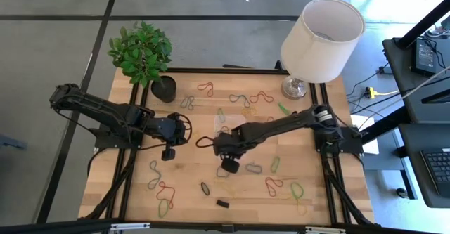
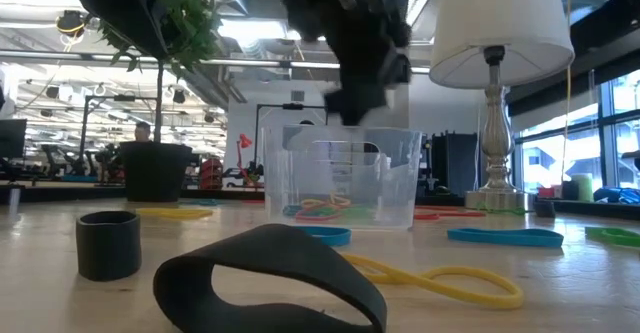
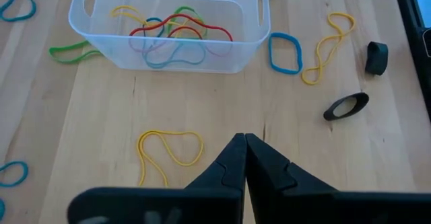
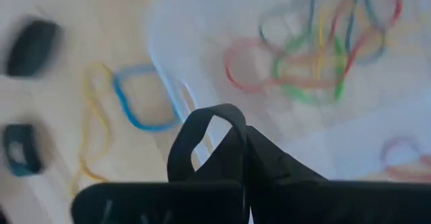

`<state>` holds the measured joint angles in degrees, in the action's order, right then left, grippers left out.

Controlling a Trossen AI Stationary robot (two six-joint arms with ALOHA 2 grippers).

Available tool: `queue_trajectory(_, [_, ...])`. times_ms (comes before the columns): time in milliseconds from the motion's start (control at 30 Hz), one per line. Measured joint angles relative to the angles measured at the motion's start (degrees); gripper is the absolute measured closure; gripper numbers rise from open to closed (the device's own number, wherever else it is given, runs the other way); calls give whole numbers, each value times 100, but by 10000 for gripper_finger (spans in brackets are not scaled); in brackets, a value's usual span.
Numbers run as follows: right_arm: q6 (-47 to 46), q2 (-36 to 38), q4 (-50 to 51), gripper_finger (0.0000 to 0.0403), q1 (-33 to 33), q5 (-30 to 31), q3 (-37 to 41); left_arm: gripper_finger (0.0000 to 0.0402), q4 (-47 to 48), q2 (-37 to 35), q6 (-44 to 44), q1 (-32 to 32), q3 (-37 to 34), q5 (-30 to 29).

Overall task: Pick and place rubber bands into bin
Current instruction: Put the black rubber band into the transparent container, then put the red rubber band into the transparent container

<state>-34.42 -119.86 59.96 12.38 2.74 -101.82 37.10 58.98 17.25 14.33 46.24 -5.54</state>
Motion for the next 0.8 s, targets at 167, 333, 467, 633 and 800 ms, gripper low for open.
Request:
queue_trajectory(167, [-124, -91, 218, 392, 3, -28, 11, 399, -1, 0, -1, 0, 0, 6])
queue_trajectory(333, [-135, -88, 187, 351, 15, 11, 11, 396, -2, 0, 12, 0, 0, 11])
queue_trajectory(467, [-133, -88, 210, 313, -13, 128, 11, 396, -2, 0, 18, 0, 0, 11])
queue_trajectory(633, [-135, -88, 221, 276, -106, 471, 11, 396, -2, 0, 20, -2, 0, 11])
queue_trajectory(800, [-213, -88, 259, 259, -189, 596, 11, 398, -2, 0, 20, 0, 0, 11])
